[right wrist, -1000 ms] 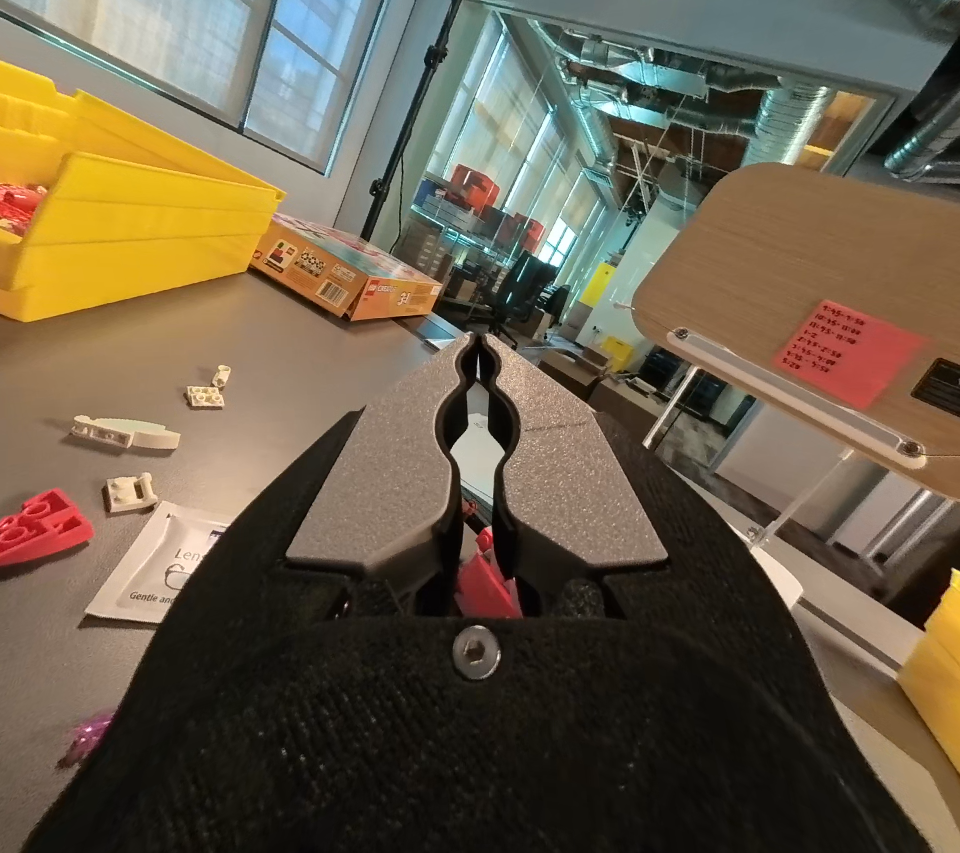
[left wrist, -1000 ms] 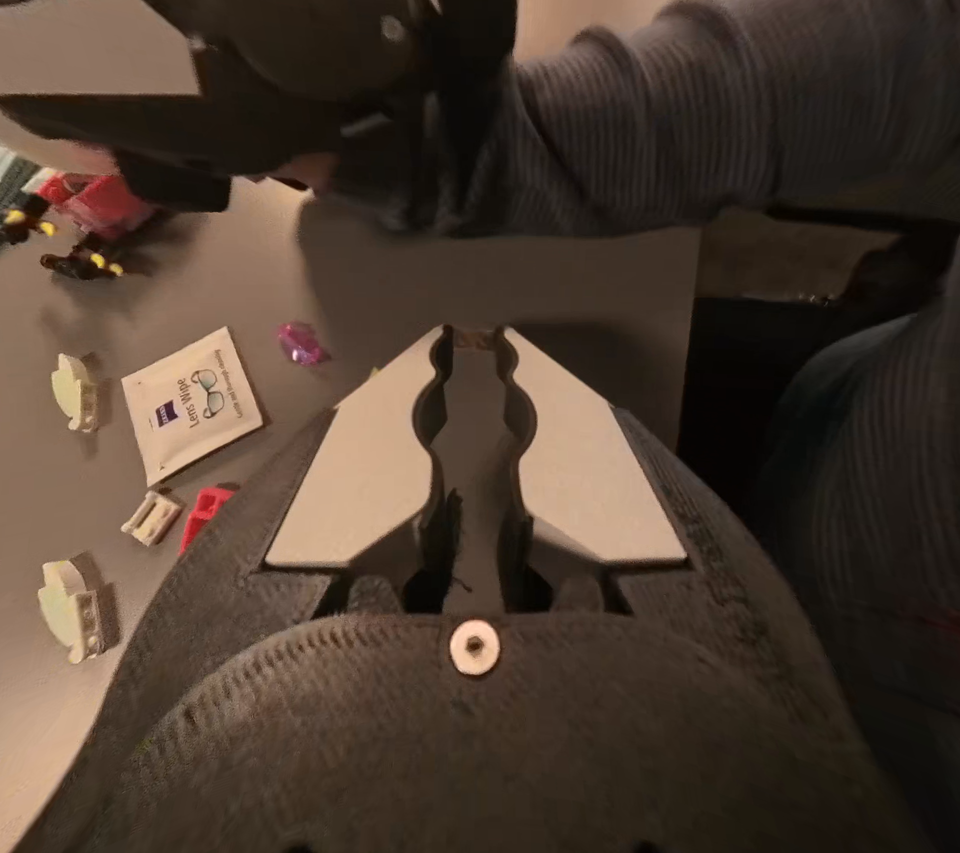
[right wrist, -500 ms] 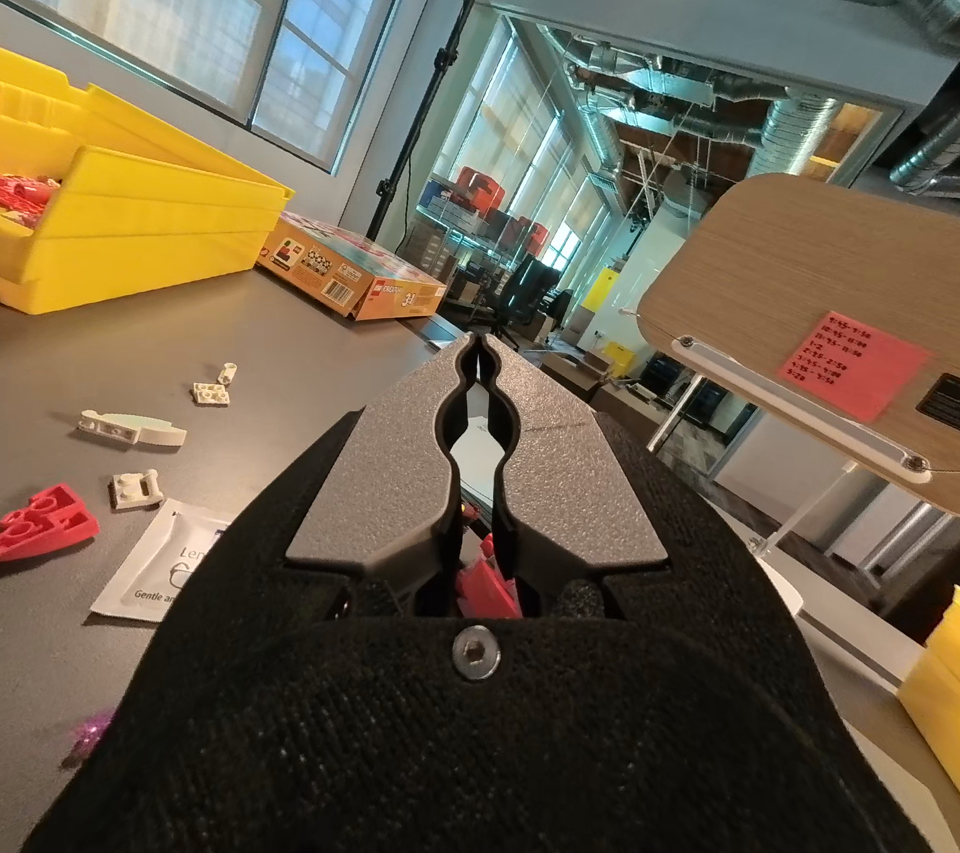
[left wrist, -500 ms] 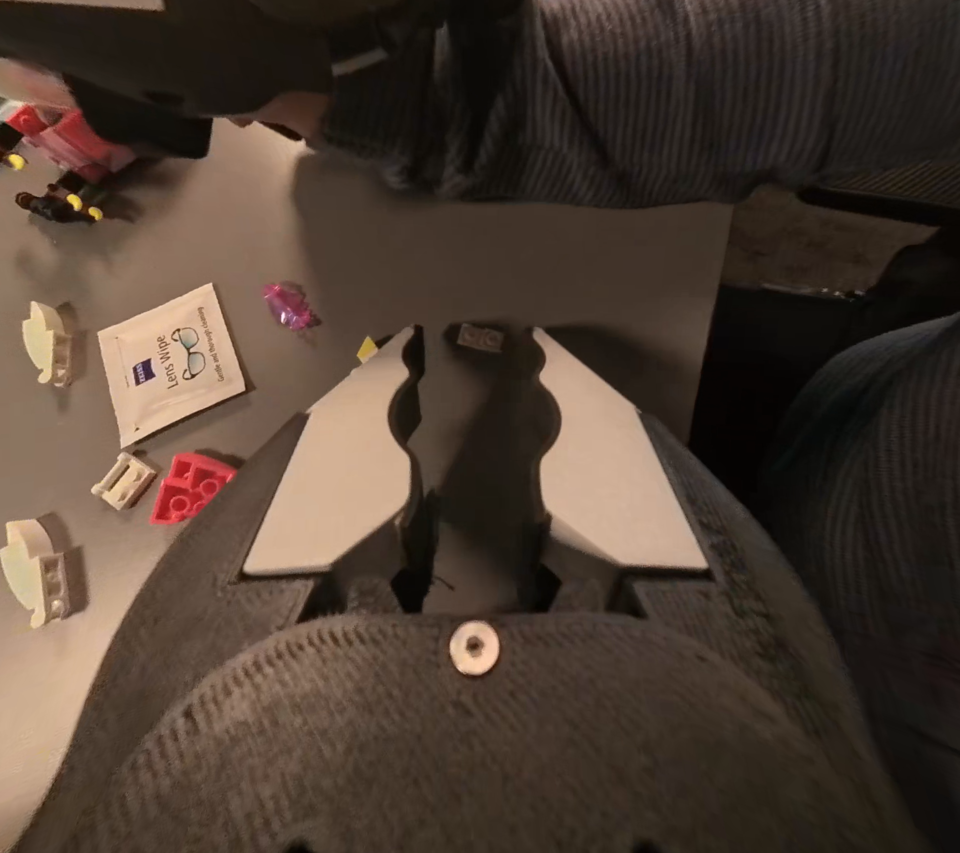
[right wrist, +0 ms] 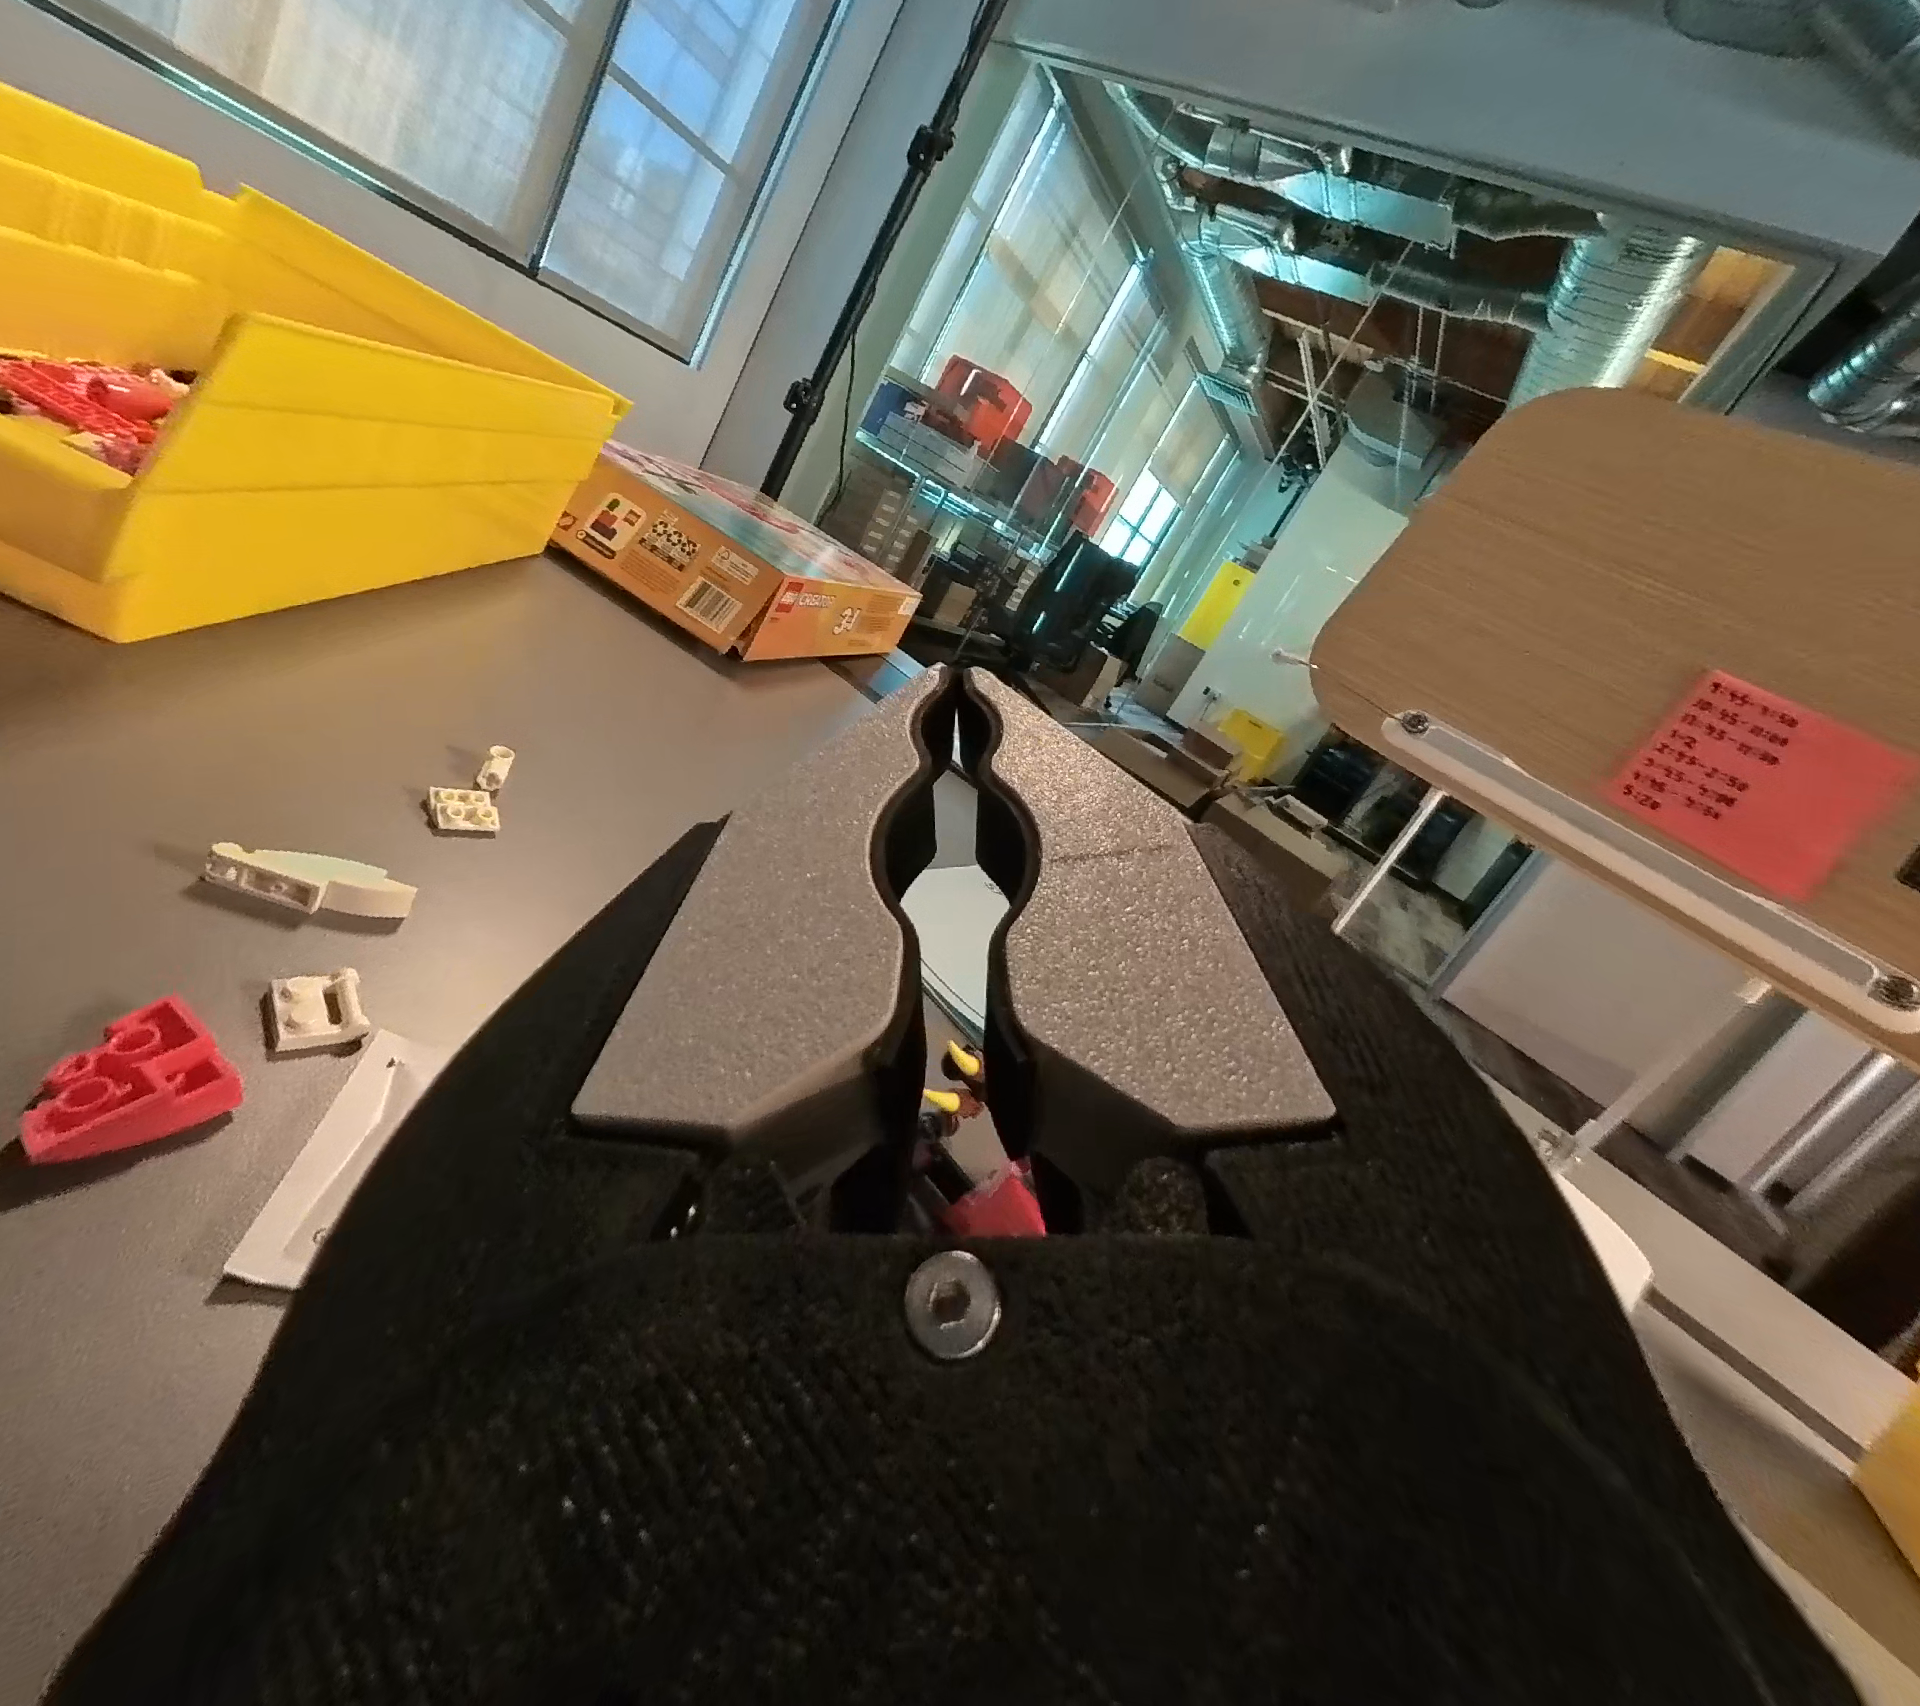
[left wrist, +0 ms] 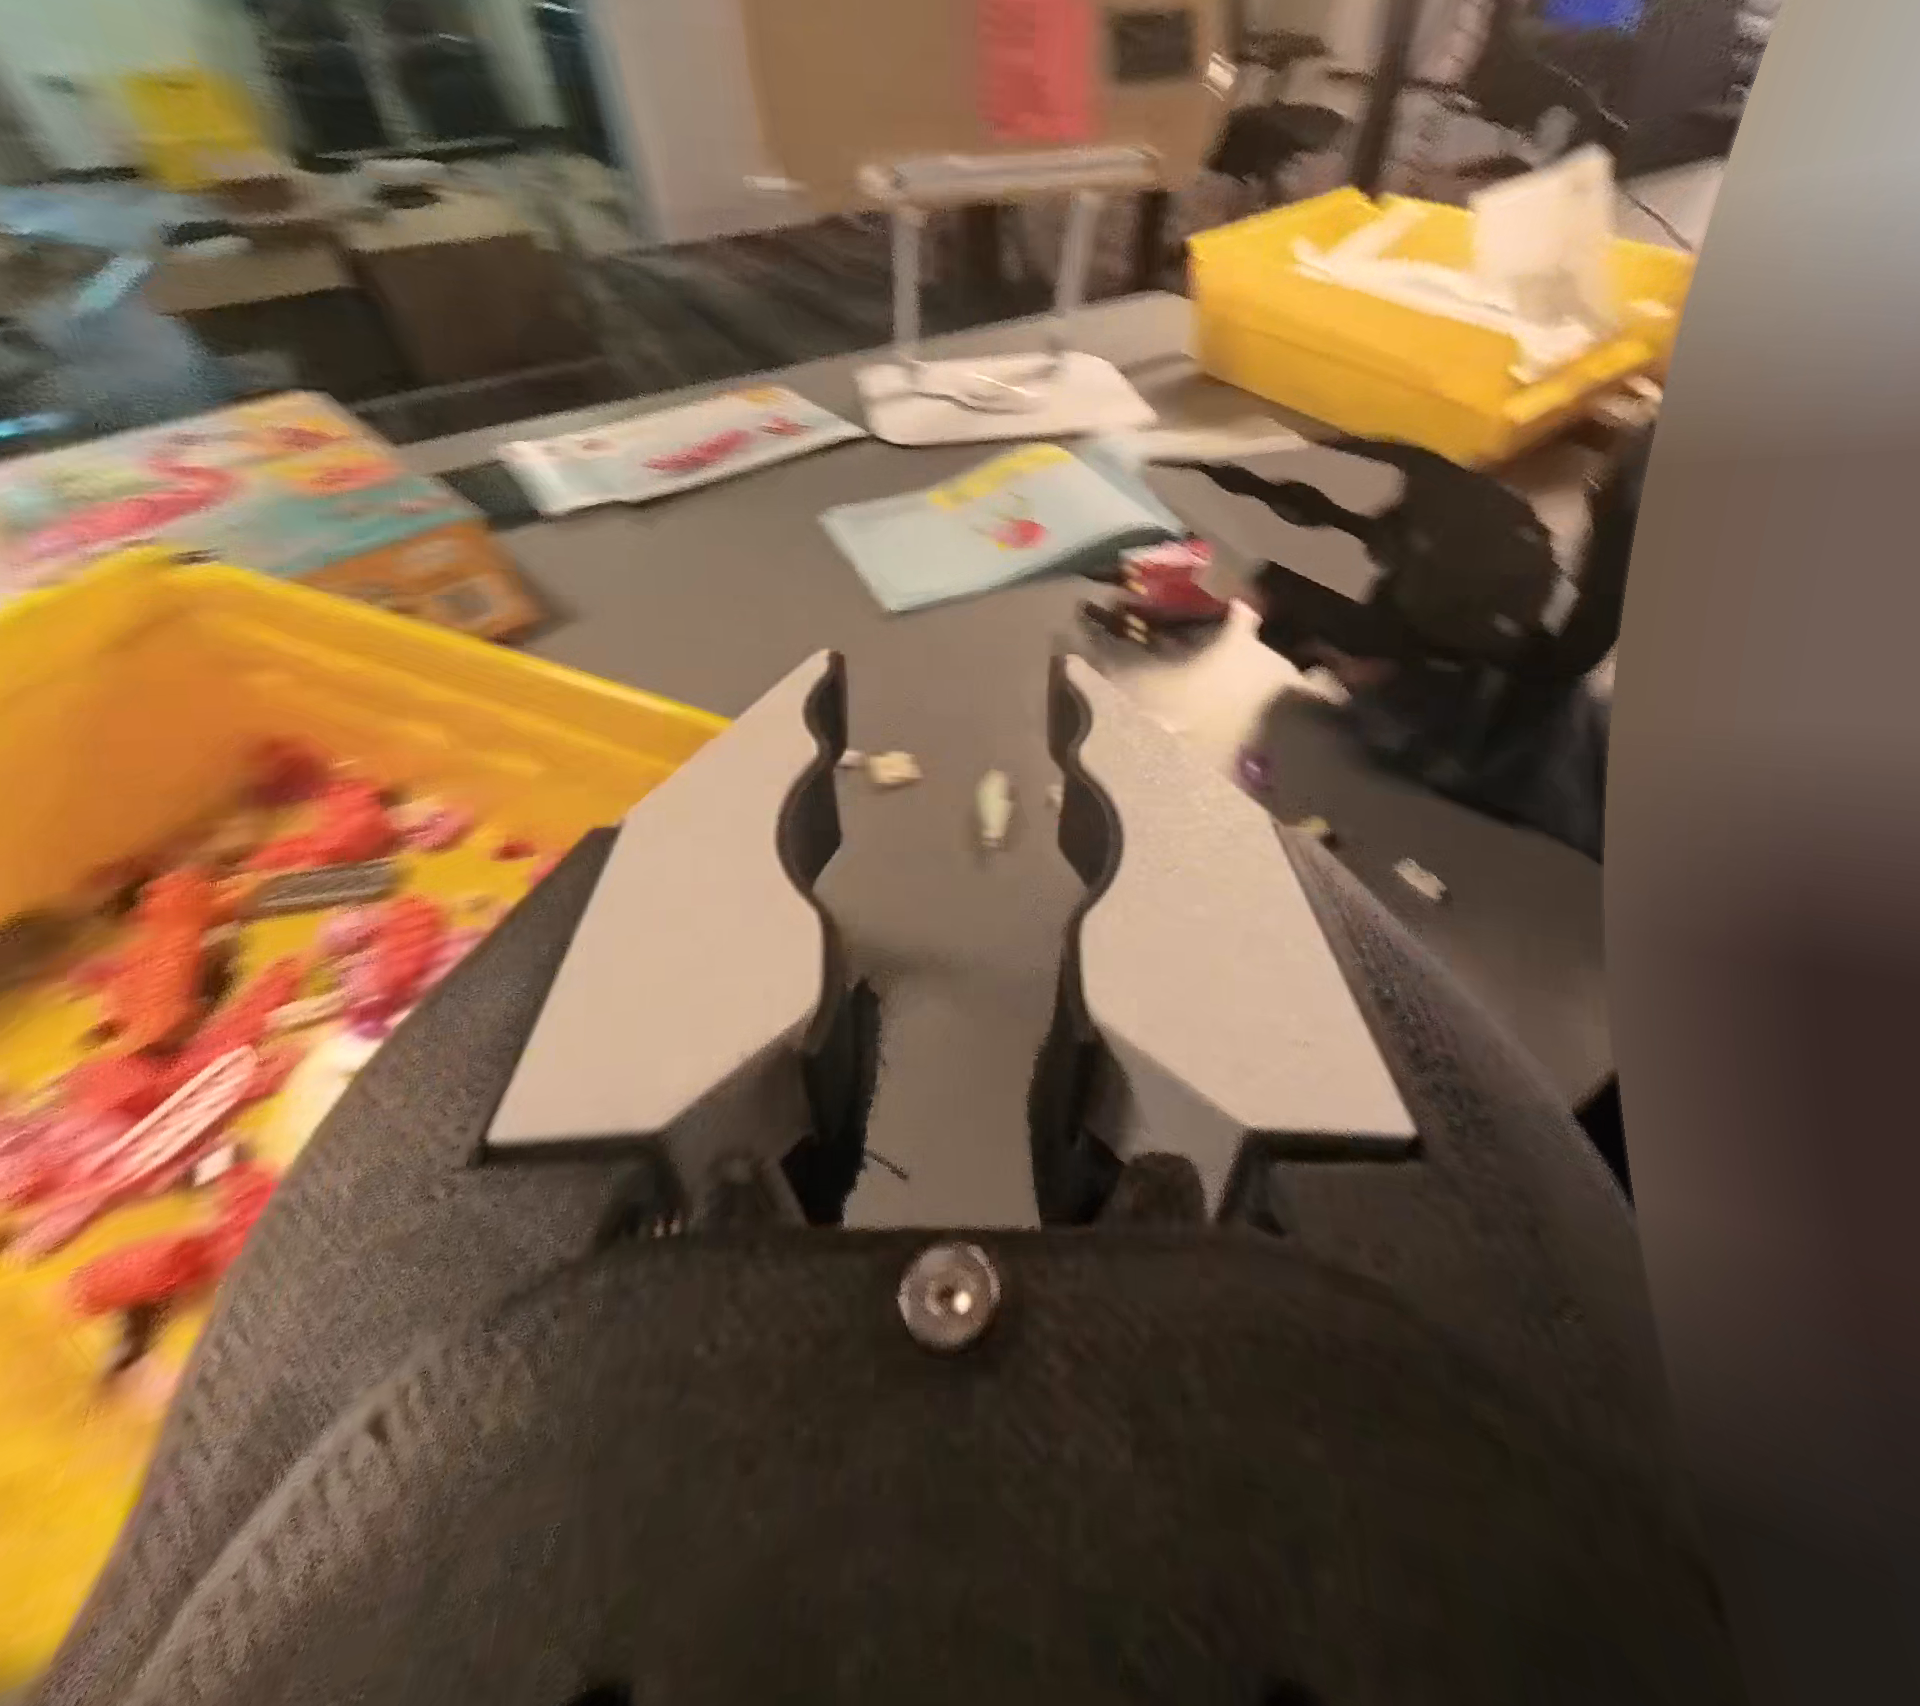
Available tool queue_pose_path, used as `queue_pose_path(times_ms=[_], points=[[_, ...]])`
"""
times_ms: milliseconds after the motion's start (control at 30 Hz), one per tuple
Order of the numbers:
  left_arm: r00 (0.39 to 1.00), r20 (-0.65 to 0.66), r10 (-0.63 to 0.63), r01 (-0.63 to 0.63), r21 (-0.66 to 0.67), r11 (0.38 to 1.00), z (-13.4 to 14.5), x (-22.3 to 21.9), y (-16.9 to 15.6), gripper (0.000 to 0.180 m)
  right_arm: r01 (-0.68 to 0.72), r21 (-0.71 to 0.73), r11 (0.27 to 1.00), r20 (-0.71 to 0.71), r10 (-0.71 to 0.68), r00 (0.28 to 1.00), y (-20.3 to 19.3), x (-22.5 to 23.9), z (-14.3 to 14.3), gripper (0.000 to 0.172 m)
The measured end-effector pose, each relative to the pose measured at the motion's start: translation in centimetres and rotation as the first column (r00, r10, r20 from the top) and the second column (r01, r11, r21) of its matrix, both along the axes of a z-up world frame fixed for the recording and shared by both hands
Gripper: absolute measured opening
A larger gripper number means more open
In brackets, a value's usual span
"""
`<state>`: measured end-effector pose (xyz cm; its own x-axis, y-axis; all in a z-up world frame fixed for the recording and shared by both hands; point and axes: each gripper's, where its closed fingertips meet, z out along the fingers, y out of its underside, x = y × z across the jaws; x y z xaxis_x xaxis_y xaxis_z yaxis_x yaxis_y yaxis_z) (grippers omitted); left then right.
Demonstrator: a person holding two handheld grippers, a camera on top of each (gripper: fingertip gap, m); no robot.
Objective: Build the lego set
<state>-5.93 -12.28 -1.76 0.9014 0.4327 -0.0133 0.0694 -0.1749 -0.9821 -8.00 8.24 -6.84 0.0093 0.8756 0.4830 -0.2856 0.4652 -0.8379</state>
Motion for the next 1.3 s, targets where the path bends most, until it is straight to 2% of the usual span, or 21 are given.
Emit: queue_pose_path(times_ms=[133,233,333,533,633,700,800,833,933,1033,1100,1167,1300], points=[[0.965,-0.047,0.257,-0.256,0.032,0.966,3.6,-3.9,-6.0,0.038,-0.01,-0.015,1.0,-0.004,0.01,1.0,-0.2,-0.1,0.1,0.0],[0.937,-0.058,0.344,-0.344,0.017,0.939,4.3,-5.6,-8.5,0.039,-0.017,-0.006,1.0,-0.003,0.017,1.0,-0.5,-0.2,0.1,0.0],[0.921,-0.06,0.385,-0.387,-0.033,0.921,3.5,-6.7,-10.0,0.039,-0.018,-0.001,1.0,-0.002,0.018,1.0,-0.7,-0.3,0.0,0.0],[0.888,-0.108,0.447,-0.46,-0.231,0.857,0.6,-11.5,-12.8,0.039,-0.044,0.002,0.999,0.001,0.044,0.999,-1.2,-0.4,0.0,0.0],[0.904,-0.098,0.417,-0.425,-0.321,0.846,0.0,-15.3,-12.5,0.036,-0.045,0.022,0.999,0.006,0.045,0.999,-1.5,-0.5,-0.1,0.0],[0.91,-0.014,0.414,-0.381,-0.422,0.823,-1.7,-18.2,-12.0,0.032,-0.04,0.023,0.999,0.002,0.04,0.999,-1.4,-0.5,-0.1,0.0],[0.895,0.185,0.405,-0.234,-0.579,0.781,-5.8,-21.8,-10.5,0.014,-0.033,0.02,0.999,0.004,0.033,0.999,-1.2,-0.6,-0.1,0.0],[0.88,0.231,0.415,-0.179,-0.647,0.741,-7.5,-22.8,-10.5,0.0,-0.031,0.019,0.999,0.004,0.031,1.0,-1.2,-0.6,-0.1,0.0],[0.823,0.273,0.498,-0.071,-0.82,0.568,-12.0,-25.4,-11.7,0.0,-0.031,0.021,0.999,0.007,0.031,0.999,-1.1,-0.6,-0.2,0.0],[0.777,0.278,0.565,-0.037,-0.875,0.482,-14.3,-27.3,-12.4,0.005,-0.032,0.024,0.999,0.007,0.032,0.999,-1.1,-0.6,-0.2,0.0],[0.732,0.306,0.608,-0.02,-0.883,0.468,-15.2,-28.0,-12.6,0.014,-0.034,0.023,0.999,0.009,0.034,0.999,-1.2,-0.6,-0.2,0.0],[0.693,0.347,0.632,0.001,-0.877,0.481,-16.0,-28.4,-12.6,0.022,-0.035,0.024,0.999,0.01,0.034,0.999,-1.2,-0.6,-0.2,0.0],[0.647,0.387,0.656,0.002,-0.862,0.507,-16.4,-29.1,-12.6,0.024,-0.037,0.026,0.999,0.012,0.037,0.999,-1.3,-0.7,-0.3,0.0]])
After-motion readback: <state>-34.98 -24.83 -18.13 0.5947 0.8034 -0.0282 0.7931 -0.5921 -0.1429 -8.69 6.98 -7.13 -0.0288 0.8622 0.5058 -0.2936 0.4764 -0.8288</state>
